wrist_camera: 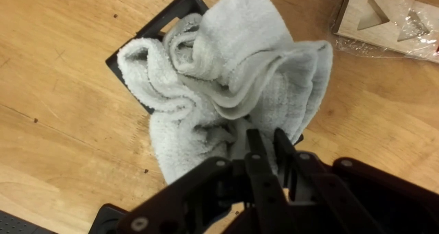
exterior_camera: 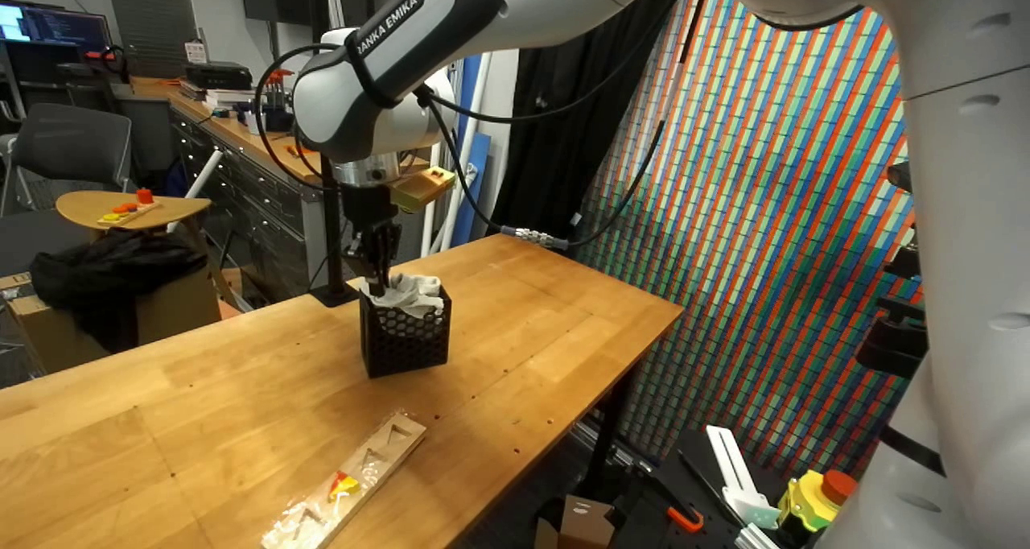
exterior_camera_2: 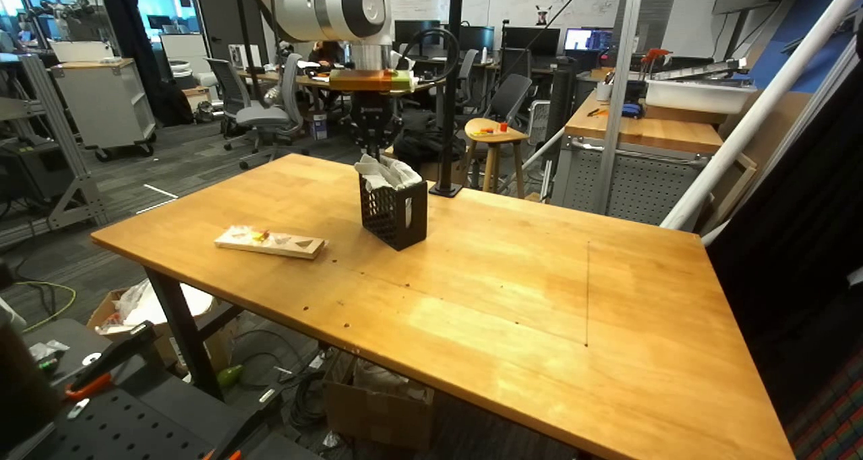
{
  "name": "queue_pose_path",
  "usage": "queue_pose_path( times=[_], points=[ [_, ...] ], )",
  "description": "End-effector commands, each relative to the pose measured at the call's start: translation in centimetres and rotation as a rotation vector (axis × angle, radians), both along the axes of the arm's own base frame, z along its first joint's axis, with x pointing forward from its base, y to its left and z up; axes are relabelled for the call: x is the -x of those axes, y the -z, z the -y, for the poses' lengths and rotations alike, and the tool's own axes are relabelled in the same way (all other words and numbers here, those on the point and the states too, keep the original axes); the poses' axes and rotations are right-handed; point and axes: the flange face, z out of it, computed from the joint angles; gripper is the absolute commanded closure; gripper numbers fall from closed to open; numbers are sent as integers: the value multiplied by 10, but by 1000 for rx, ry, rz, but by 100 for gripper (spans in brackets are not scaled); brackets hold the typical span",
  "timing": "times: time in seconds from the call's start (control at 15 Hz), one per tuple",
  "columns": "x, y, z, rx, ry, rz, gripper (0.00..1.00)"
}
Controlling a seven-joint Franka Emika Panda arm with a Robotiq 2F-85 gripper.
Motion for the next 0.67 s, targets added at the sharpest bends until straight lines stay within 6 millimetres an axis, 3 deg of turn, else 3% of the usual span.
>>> queue_pose_path(
  times=[0.0,0.6],
  points=[
    [-3,5,9,-53,-16,33,94],
    [12,26,33,-128,-12,76,94]
  ],
)
